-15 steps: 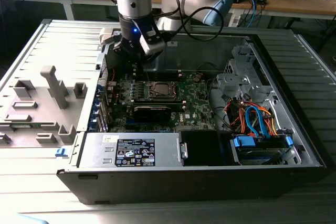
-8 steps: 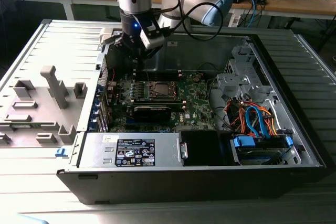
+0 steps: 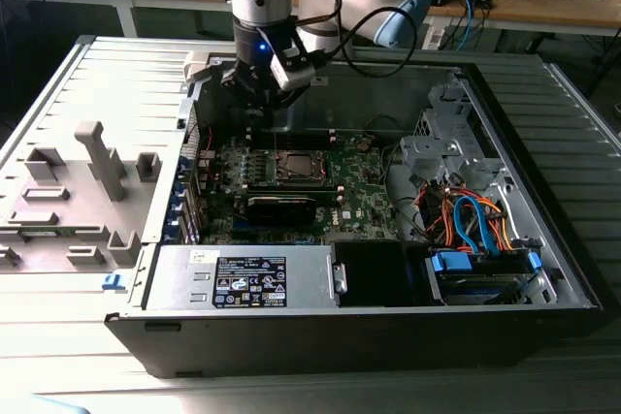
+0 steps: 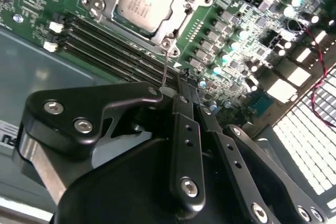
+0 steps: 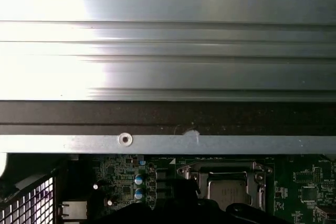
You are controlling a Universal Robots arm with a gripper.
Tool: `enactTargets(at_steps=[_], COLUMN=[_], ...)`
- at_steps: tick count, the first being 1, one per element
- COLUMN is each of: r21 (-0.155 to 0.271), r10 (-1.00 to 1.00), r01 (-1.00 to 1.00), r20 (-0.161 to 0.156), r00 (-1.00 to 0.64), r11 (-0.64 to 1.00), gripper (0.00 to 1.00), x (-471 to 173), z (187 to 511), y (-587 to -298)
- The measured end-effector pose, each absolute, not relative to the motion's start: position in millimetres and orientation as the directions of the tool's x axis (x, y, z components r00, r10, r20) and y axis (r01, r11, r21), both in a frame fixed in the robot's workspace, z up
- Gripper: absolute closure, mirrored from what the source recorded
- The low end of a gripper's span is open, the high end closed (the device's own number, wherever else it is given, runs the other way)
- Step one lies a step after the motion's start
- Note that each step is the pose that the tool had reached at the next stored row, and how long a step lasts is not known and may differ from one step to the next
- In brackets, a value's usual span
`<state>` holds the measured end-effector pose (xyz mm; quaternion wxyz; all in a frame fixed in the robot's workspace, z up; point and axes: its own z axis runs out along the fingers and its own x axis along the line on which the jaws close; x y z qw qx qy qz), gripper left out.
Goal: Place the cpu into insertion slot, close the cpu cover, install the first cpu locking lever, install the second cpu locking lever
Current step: 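Install the first cpu locking lever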
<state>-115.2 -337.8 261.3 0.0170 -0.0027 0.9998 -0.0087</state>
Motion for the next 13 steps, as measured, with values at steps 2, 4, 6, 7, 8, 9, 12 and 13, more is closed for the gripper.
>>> enactTargets(at_steps=[2, 4, 6, 7, 8, 9, 12, 13], r21=[-0.017, -0.017, -0.017, -0.017, -0.017, -0.017, -0.017, -0.017], r10=[-0.006, -0.006, -0.006, -0.006, -0.006, -0.006, -0.006, -0.006], r01=[-0.005, -0.005, -0.005, -0.005, -0.005, -0.005, -0.005, -0.005], r20=[-0.034, -0.033, -0.033, -0.033, -0.033, -0.033, -0.032, -0.032], r00=[-0.999, -0.999, -0.999, -0.999, -0.999, -0.999, -0.999, -0.999], r11=[1.000, 1.000, 1.000, 1.000, 1.000, 1.000, 1.000, 1.000], gripper=[0.89, 0.89, 0.89, 0.89, 0.89, 0.89, 0.89, 0.89], x=[-113.2, -112.3, -111.6, -111.1, -110.5, -110.0, -106.7, -105.1], z=[261.0, 260.9, 260.6, 260.5, 260.3, 260.1, 258.7, 257.9], y=[-337.8, -337.8, -337.8, -337.8, -337.8, -337.8, -337.8, -337.8])
